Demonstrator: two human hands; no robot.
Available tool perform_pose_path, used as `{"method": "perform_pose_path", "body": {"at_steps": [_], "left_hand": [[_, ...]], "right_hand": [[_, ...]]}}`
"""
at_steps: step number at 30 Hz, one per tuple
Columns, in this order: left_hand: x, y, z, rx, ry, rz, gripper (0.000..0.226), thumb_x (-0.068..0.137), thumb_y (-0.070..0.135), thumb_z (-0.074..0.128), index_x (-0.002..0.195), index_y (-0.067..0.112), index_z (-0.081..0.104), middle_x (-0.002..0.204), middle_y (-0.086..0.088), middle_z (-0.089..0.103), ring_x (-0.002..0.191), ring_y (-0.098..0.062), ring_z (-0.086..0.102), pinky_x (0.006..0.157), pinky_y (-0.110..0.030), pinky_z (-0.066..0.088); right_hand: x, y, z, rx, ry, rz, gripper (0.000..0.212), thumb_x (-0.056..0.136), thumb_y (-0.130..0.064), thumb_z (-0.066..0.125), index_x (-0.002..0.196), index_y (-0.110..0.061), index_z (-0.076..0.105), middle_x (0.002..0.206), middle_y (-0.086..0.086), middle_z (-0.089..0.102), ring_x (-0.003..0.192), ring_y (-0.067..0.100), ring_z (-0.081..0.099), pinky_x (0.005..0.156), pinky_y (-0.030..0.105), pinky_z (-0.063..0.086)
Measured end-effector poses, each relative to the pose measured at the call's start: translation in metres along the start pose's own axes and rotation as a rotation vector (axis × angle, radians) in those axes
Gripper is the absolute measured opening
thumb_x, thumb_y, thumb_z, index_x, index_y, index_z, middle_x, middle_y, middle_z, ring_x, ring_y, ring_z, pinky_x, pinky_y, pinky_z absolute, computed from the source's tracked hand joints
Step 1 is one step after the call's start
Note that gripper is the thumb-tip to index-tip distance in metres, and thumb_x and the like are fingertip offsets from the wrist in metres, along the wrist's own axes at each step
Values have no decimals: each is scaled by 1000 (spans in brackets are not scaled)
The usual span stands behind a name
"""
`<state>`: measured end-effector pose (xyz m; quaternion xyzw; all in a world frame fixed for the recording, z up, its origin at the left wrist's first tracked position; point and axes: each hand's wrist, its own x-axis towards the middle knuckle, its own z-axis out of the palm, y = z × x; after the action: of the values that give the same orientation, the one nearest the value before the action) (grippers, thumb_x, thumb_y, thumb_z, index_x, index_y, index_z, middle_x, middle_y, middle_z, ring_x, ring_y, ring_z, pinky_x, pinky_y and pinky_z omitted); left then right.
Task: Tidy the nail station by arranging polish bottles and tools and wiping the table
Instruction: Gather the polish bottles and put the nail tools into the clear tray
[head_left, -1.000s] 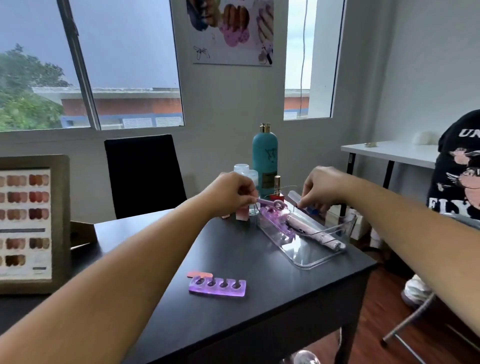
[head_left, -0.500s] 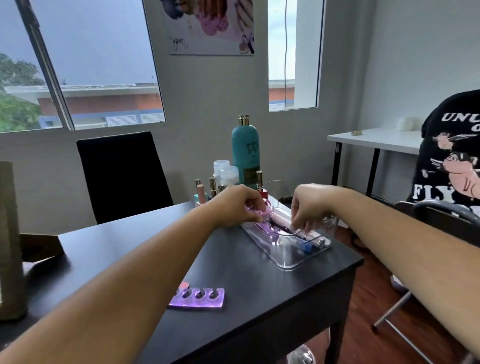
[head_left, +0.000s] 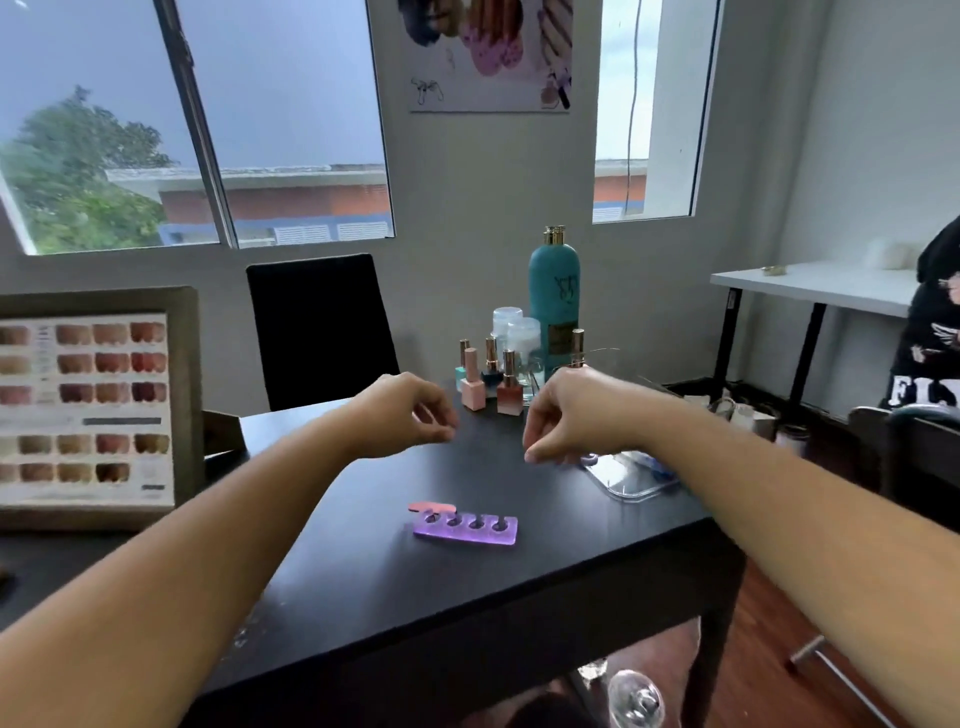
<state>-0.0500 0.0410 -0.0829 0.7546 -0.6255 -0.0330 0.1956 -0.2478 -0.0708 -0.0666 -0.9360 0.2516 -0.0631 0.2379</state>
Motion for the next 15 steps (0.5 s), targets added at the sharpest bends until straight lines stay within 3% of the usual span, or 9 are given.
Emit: {"method": "perform_pose_path", "body": {"at_steps": [3,6,10,15], "left_hand": [[-28,-15,4,12,-113,-56,14,80,26,71,93,21,72,94,6,72,88,-9,65,82,-25,51],[-49,-26,10,41,-175,-77,21,80,26,71,101,24,71,99,7,71,90,-8,64,87,-27,50],[-60,-27,23,80,-155,-53,22,81,28,69,103,27,71,104,6,68,91,-8,62,91,-26,45],[-58,-24,30,111,-104,-34,11,81,32,68,88,25,71,97,7,68,87,-8,59,88,-28,46]], "right_hand": [[-2,-11,32,-71,-86,-15,14,74,-30,77,76,-17,72,61,-7,67,51,3,61,46,15,45],[-3,-16,55,-126,-107,-17,24,70,-36,80,81,-16,74,73,-7,69,69,10,65,61,24,53],[-5,-19,66,-117,-71,-23,24,69,-32,82,82,-14,75,73,-6,67,74,12,65,70,28,54],[-7,-18,61,-65,-112,3,21,67,-27,84,79,-16,71,71,-10,66,71,7,62,76,30,56]]}}
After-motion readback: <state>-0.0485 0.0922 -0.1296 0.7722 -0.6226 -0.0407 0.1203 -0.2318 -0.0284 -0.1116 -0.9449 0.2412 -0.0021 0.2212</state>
